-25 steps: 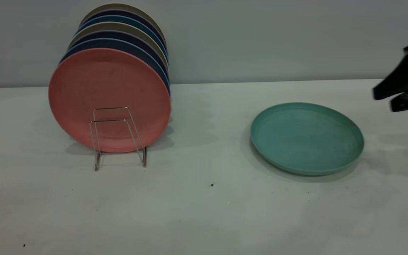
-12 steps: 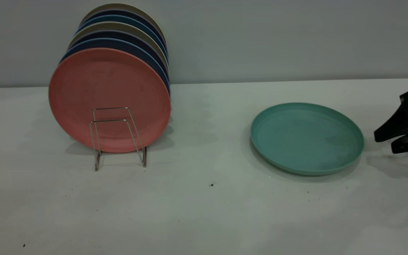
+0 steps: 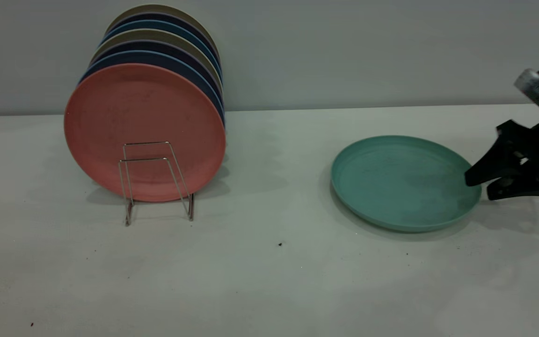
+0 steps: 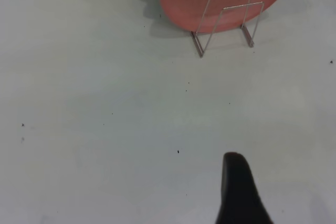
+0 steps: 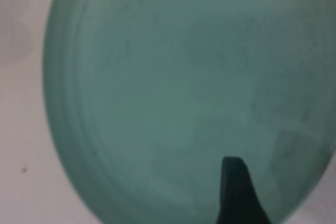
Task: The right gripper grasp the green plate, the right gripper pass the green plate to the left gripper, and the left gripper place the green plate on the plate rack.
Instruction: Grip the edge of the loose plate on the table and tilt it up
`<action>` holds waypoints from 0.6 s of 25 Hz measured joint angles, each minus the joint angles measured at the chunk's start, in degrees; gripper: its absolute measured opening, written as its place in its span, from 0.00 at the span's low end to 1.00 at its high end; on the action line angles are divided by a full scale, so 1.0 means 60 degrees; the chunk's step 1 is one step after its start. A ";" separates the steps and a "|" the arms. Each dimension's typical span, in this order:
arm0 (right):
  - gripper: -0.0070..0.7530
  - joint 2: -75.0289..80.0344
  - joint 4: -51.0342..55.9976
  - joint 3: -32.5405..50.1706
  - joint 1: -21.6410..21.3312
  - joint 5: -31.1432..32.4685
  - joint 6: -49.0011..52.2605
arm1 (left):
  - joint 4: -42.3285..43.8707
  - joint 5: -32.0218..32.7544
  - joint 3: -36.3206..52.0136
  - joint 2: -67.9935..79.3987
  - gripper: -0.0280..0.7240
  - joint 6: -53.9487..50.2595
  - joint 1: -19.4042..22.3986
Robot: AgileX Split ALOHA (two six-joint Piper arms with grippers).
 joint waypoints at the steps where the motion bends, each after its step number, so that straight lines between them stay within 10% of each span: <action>1: 0.63 0.0000 0.0000 0.0000 0.0046 -0.0156 0.0000 | 0.0000 0.0000 0.0000 0.0000 0.66 0.0000 0.0000; 15: 0.63 0.0423 0.0610 -0.0019 0.0331 -0.0488 -0.0006 | 0.0468 0.0000 0.0000 0.0000 0.66 0.0000 0.0000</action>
